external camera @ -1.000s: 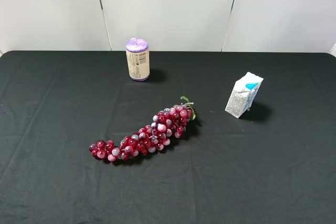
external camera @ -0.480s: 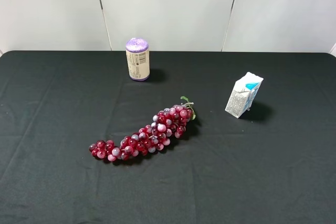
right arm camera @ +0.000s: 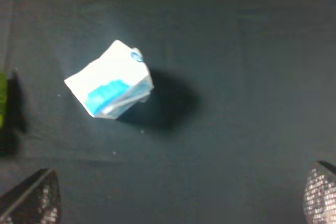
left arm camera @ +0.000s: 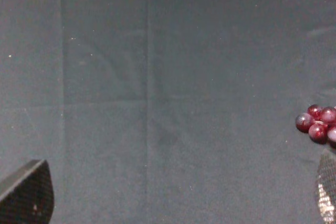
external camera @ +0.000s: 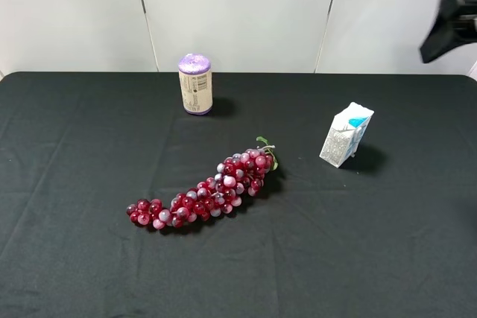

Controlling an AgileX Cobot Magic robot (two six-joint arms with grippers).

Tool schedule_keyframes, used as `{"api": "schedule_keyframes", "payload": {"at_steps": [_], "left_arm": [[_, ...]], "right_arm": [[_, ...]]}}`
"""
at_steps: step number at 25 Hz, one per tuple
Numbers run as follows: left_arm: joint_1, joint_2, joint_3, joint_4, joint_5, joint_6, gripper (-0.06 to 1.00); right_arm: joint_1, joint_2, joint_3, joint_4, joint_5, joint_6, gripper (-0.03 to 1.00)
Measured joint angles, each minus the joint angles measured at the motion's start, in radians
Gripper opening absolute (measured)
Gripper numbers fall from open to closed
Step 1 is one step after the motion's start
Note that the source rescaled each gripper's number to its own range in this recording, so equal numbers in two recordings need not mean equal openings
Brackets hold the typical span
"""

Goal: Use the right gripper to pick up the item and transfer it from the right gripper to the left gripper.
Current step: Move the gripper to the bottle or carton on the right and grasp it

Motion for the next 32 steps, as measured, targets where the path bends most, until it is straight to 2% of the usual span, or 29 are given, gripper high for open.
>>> {"api": "schedule_keyframes", "payload": {"at_steps": [8, 13, 24, 32], "left_arm": [[0.000, 0.000, 0.000, 0.000, 0.000, 0.000, 1.00], [0.000, 0.000, 0.000, 0.000, 0.000, 0.000, 1.00], [0.000, 0.000, 0.000, 0.000, 0.000, 0.000, 1.00], [0.000, 0.000, 0.000, 0.000, 0.000, 0.000, 1.00]], "right_arm": [[0.067, 0.166, -0.064, 0.017, -0.004, 0.083, 1.00], [0.107, 0.263, -0.104, 0.026, -0.017, 0.204, 1.00], [0.112, 0.385, -0.120, 0.056, -0.079, 0.511, 1.00], [0.112, 0.462, -0.121, 0.062, -0.085, 0.596, 1.00]]}}
